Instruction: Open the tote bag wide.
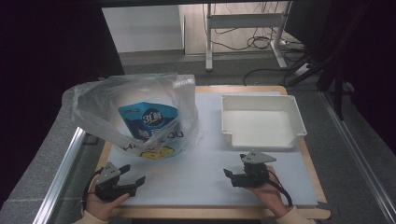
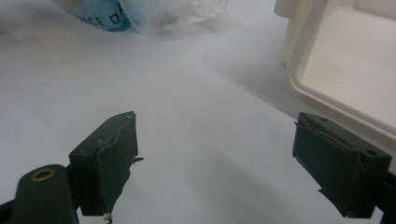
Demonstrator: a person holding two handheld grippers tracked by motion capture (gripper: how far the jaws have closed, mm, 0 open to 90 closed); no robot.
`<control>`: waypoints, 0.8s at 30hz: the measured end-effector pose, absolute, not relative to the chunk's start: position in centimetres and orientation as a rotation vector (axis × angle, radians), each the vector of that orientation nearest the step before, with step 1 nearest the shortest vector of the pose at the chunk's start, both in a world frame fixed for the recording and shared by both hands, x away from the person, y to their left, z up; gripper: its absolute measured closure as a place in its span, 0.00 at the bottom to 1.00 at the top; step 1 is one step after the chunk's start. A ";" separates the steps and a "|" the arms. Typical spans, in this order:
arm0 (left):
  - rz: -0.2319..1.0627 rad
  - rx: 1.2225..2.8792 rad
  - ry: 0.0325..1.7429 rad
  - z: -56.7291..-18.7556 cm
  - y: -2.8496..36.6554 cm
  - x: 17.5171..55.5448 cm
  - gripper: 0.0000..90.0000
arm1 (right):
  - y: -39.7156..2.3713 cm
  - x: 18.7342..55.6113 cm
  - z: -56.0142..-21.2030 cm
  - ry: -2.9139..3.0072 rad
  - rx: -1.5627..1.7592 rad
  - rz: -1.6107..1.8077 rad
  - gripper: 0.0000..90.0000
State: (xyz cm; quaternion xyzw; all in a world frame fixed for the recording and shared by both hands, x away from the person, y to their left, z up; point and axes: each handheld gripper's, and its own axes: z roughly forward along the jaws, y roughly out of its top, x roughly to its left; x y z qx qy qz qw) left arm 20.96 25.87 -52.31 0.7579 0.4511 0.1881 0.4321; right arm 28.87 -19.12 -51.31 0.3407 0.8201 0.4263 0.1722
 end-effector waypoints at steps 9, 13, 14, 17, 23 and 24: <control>0.467 1.910 1.141 -52.3 26.0 21.0 0.29 | -19.1 28.9 -51.2 2.329 0.967 1.224 0.16; 0.473 1.907 1.151 -52.2 26.2 21.0 0.29 | -19.4 29.0 -51.3 2.326 0.976 1.230 0.17; 0.474 1.906 1.152 -52.2 26.2 21.0 0.29 | -19.4 28.9 -51.3 2.324 0.973 1.231 0.17; 0.475 1.902 1.149 -52.1 26.2 21.0 0.29 | -19.3 28.8 -51.3 2.332 0.957 1.211 0.18; 0.471 1.895 1.142 -52.0 26.3 21.0 0.29 | -19.2 28.7 -51.4 2.337 0.948 1.195 0.18; 0.472 1.892 1.139 -52.0 26.3 21.1 0.29 | -19.2 28.7 -51.4 2.337 0.949 1.192 0.18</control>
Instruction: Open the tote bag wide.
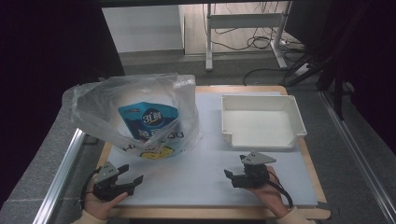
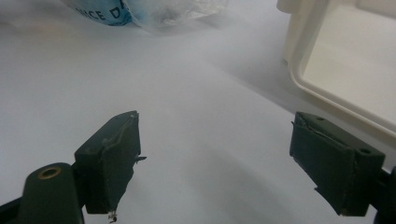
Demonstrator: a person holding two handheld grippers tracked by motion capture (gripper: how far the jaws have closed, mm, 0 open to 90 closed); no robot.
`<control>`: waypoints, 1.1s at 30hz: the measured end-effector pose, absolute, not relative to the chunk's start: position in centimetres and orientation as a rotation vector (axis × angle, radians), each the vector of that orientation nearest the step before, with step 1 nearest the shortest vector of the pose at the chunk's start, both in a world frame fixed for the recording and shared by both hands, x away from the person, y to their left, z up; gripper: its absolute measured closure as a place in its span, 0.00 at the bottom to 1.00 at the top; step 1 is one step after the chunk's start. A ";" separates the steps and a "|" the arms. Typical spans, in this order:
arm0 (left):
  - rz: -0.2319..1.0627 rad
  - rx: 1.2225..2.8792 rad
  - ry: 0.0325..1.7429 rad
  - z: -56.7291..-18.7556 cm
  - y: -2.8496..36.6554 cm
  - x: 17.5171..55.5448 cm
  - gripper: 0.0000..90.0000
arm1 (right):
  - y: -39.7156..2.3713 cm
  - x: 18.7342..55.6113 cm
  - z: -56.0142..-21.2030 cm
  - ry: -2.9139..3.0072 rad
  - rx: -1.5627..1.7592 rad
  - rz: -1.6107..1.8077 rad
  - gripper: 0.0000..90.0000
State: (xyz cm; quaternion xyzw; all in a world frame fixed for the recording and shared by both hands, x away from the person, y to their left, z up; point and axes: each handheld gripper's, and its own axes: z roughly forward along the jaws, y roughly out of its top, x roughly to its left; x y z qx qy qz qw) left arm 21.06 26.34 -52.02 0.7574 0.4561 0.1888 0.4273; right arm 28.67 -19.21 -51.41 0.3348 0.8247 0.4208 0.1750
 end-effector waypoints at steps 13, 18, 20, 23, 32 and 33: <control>0.494 1.851 1.148 -51.3 27.2 20.5 0.29 | -19.2 28.6 -51.3 2.345 0.963 1.212 0.19; 0.506 1.853 1.145 -50.9 27.4 20.3 0.31 | -19.4 28.8 -51.4 2.342 0.983 1.234 0.20; 0.503 1.850 1.150 -50.7 27.7 20.4 0.32 | -19.4 28.9 -51.4 2.347 0.984 1.236 0.20; 0.510 1.839 1.153 -50.3 28.0 20.3 0.32 | -19.4 28.9 -51.3 2.351 0.979 1.233 0.20; 0.513 1.801 1.161 -49.1 28.8 19.9 0.30 | -19.5 29.0 -51.4 2.359 0.984 1.243 0.20; 0.510 1.798 1.164 -49.0 28.9 19.8 0.29 | -19.5 28.9 -51.4 2.358 0.984 1.245 0.20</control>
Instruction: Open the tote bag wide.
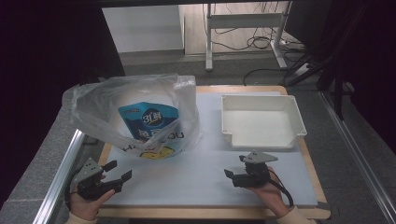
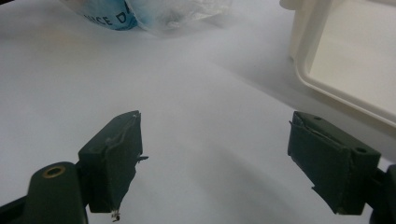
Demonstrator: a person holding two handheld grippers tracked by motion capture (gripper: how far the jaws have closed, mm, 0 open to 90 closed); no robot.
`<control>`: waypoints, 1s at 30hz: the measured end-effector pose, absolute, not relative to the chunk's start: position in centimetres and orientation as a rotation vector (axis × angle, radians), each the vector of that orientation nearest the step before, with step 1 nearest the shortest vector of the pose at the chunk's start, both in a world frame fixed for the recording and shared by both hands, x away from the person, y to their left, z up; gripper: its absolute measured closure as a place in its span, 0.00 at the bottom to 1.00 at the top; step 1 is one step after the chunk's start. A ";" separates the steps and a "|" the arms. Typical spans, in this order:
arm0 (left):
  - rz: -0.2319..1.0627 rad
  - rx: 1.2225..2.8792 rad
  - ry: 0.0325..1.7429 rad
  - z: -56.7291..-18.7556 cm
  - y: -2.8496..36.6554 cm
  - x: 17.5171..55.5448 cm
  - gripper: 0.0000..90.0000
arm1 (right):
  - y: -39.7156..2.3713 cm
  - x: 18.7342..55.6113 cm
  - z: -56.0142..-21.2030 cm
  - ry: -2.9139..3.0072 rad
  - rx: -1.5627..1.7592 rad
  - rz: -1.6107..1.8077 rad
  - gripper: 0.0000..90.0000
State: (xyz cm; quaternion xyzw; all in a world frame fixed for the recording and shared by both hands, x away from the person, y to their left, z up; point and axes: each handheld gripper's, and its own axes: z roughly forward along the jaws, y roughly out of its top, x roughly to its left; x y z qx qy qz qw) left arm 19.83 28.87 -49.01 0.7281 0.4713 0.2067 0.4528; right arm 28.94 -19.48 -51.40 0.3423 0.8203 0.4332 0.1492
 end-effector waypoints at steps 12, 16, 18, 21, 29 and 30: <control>0.519 1.752 1.173 -47.8 29.9 19.4 0.27 | -19.5 29.0 -51.3 2.357 0.990 1.231 0.20; 0.520 1.737 1.171 -47.5 30.2 19.3 0.27 | -19.5 29.0 -51.3 2.355 0.987 1.225 0.20; 0.514 1.729 1.169 -47.4 30.2 19.3 0.27 | -19.6 29.0 -51.3 2.355 0.990 1.216 0.20; 0.509 1.724 1.167 -47.1 30.3 19.3 0.26 | -19.6 29.1 -51.4 2.355 0.995 1.218 0.20; 0.522 1.687 1.161 -45.4 30.9 19.0 0.25 | -19.6 29.1 -51.5 2.360 0.999 1.200 0.20; 0.525 1.680 1.163 -45.2 31.0 18.9 0.24 | -19.7 29.1 -51.4 2.358 1.003 1.190 0.20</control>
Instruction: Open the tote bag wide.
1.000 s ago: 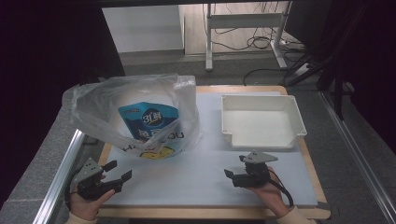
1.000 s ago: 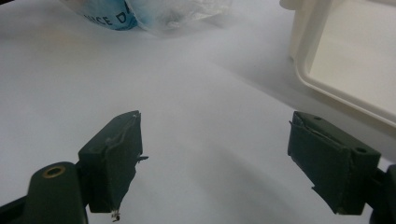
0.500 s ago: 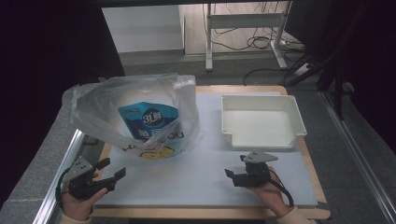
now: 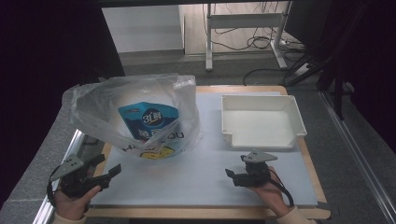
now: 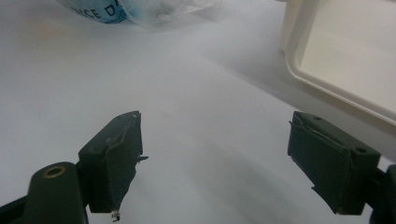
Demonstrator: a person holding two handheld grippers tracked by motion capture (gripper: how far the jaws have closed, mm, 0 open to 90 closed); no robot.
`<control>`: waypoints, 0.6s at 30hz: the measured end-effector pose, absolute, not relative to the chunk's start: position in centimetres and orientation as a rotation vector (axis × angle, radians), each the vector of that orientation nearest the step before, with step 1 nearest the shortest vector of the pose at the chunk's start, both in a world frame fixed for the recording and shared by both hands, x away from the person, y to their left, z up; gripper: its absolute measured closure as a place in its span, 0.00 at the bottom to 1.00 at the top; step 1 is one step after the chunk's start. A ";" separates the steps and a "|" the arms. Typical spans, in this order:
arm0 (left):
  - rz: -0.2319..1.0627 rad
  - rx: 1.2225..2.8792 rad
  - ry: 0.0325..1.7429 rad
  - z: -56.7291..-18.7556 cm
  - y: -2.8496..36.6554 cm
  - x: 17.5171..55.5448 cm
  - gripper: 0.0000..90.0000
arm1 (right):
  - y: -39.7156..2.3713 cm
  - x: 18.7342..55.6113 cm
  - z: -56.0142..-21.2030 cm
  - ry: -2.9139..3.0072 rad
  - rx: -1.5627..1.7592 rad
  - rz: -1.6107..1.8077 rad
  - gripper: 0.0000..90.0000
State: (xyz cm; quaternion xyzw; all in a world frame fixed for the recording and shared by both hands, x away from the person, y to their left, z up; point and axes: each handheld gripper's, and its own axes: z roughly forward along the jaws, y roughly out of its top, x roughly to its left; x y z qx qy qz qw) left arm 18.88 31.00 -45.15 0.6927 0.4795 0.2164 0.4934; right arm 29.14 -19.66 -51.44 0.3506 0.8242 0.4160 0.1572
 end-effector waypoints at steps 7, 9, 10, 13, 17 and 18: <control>0.558 1.640 1.156 -42.4 31.9 18.2 0.22 | -19.8 29.3 -51.6 2.357 1.019 1.179 0.20; 0.566 1.625 1.150 -41.5 32.1 18.1 0.22 | -19.7 29.3 -51.7 2.355 1.018 1.179 0.20; 0.562 1.626 1.151 -41.0 32.2 18.1 0.21 | -19.7 29.3 -51.7 2.356 1.018 1.176 0.20; 0.565 1.619 1.142 -39.7 32.4 18.2 0.21 | -19.7 29.3 -51.7 2.357 1.018 1.157 0.20; 0.589 1.621 1.128 -38.2 32.1 18.4 0.21 | -19.7 29.4 -51.8 2.355 1.025 1.149 0.20; 0.594 1.623 1.127 -37.8 32.0 18.6 0.21 | -19.7 29.4 -51.8 2.353 1.023 1.144 0.20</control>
